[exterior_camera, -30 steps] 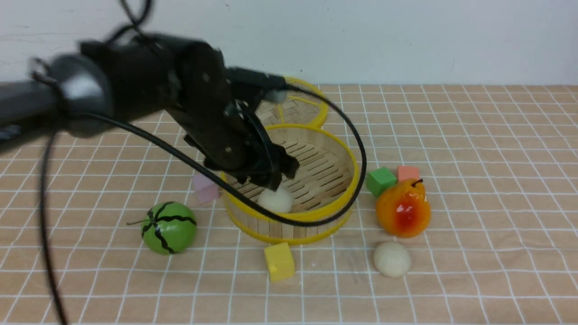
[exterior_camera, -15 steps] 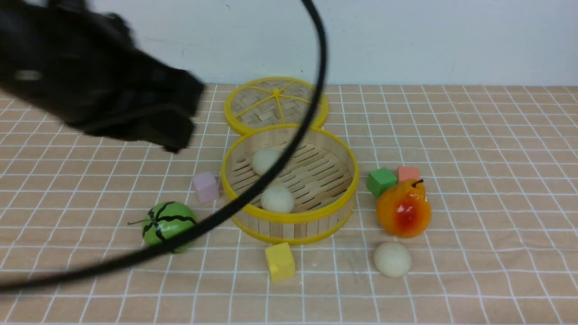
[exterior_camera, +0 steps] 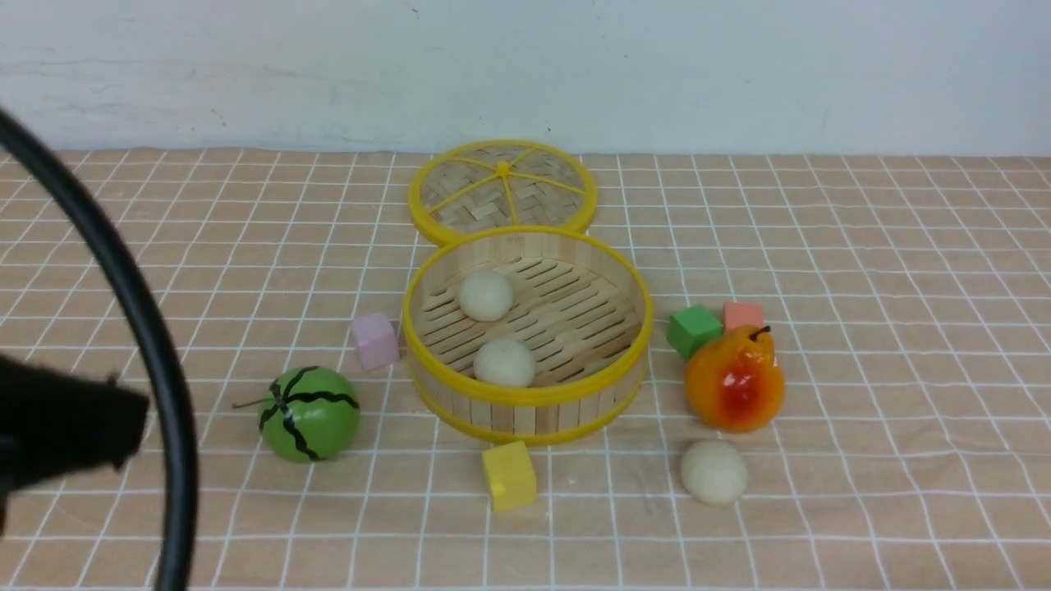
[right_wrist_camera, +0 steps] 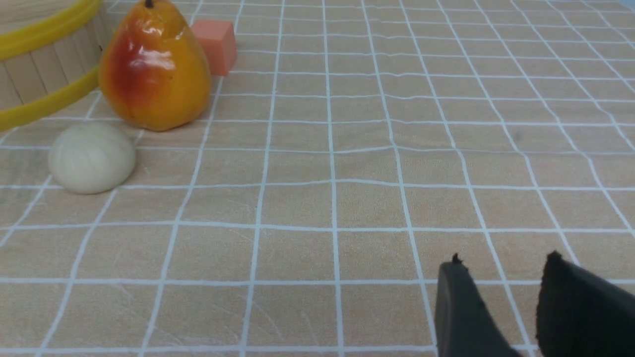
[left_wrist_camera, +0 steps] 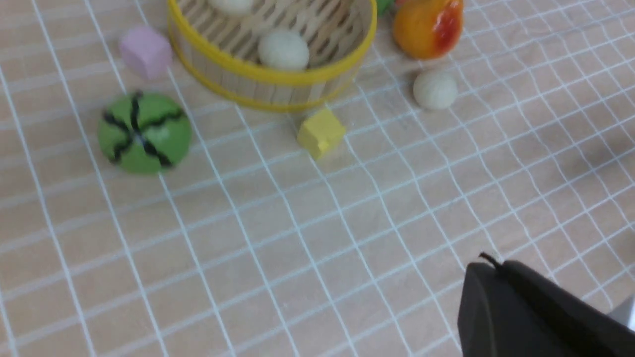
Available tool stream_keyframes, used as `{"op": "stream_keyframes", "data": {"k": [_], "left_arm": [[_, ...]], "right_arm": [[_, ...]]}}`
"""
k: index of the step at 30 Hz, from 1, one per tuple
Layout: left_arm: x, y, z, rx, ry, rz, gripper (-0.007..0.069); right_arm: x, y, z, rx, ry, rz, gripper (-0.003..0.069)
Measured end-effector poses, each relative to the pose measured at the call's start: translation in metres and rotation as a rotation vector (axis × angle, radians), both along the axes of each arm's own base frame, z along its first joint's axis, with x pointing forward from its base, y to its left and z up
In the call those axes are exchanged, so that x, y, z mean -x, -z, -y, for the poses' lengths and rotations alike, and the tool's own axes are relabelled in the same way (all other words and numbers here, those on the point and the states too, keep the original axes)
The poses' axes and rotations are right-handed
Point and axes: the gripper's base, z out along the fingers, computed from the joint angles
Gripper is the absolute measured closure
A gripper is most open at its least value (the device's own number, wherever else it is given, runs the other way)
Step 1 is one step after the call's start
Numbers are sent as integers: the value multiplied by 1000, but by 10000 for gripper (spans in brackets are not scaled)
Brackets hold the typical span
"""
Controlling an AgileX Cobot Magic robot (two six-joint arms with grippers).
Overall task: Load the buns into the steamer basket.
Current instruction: Use the right arm to grab a steamed stuffed bun
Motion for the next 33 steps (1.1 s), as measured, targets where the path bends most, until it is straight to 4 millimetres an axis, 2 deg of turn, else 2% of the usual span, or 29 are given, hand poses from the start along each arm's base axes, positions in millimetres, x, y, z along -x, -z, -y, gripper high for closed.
{"op": "stream_keyframes", "data": {"k": [9,23,28,32,33], "left_arm": [[-2,5,1,18,-25,-25,638],[-24,-4,-2,4,-106,247,638],[-24,11,-15,25,-186,371,638],[-16,36,-32,24,-282,441,638],[-9,49,-39,11,-316,463,638]], "right_arm": [[0,0,0,0,0,0,418],[0,0,0,0,0,0,418],[0,0,0,0,0,0,418],[0,0,0,0,0,0,418],[0,0,0,0,0,0,418]]}}
